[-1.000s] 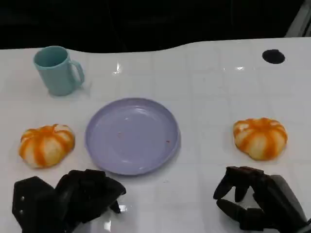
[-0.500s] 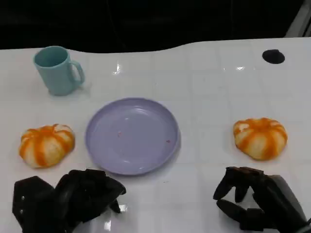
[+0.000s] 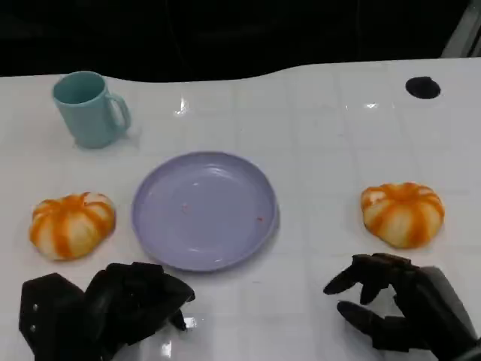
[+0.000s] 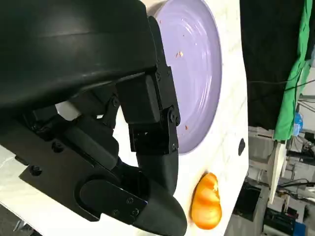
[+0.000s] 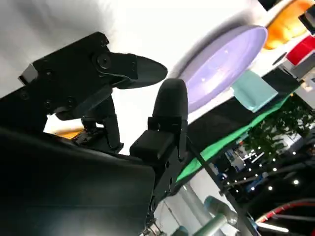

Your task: Grasp the bread from the table and place it into the plate.

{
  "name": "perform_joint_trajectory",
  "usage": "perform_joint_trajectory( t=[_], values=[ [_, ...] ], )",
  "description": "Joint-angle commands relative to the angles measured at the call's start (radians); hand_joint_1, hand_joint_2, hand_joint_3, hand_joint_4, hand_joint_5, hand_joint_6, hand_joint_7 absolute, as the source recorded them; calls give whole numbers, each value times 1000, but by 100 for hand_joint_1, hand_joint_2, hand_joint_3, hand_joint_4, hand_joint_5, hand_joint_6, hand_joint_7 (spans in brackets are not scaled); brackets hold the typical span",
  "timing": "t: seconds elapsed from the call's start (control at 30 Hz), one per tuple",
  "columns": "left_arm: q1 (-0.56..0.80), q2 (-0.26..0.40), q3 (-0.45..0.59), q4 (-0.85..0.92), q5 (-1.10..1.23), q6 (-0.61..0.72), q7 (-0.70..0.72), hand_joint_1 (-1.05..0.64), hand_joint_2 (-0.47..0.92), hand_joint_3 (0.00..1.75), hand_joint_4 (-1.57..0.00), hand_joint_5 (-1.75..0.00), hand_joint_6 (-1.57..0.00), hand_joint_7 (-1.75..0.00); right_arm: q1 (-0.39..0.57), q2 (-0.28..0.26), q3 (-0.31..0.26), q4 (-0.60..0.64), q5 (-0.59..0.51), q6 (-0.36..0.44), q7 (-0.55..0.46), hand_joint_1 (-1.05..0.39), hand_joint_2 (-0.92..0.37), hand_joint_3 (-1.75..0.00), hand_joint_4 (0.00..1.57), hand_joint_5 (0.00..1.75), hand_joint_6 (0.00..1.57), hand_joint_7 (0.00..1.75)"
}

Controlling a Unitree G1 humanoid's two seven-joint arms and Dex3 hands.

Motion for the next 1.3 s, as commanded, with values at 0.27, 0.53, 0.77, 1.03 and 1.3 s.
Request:
perform_joint_trajectory(
  t=[0.27, 0.53, 0.77, 1.03, 1.3],
  values=[
    [6, 13, 4, 7, 1, 7, 2, -105, 69, 18, -91, -148, -151, -39, 15, -84, -33, -195, -46, 123, 34, -48, -92, -13, 30, 54, 52, 10],
    [3, 12, 4, 13, 0, 5, 0, -105, 68, 18, -92, -148, -152, -39, 24, -138, -64, -318, -62, 257, 120, -56, -92, -7, 14, 40, 38, 1],
    [1, 9, 3, 20, 1, 3, 3, -105, 68, 18, -92, -148, -152, -39, 34, -166, -66, -407, -138, 415, 160, -63, -92, -4, 1, 33, 24, 0],
    [-1, 13, 5, 29, -2, -7, -7, -105, 68, 18, -92, -148, -152, -39, 12, -158, -49, -474, -230, 609, 212, -56, -88, -1, 0, 7, 12, 0],
    [4, 13, 6, 23, -1, -2, -2, -105, 68, 18, -91, -148, -152, -38, -55, -155, -4, -381, -287, 706, 196, -53, -88, -1, 0, 6, 13, 1]
  ],
)
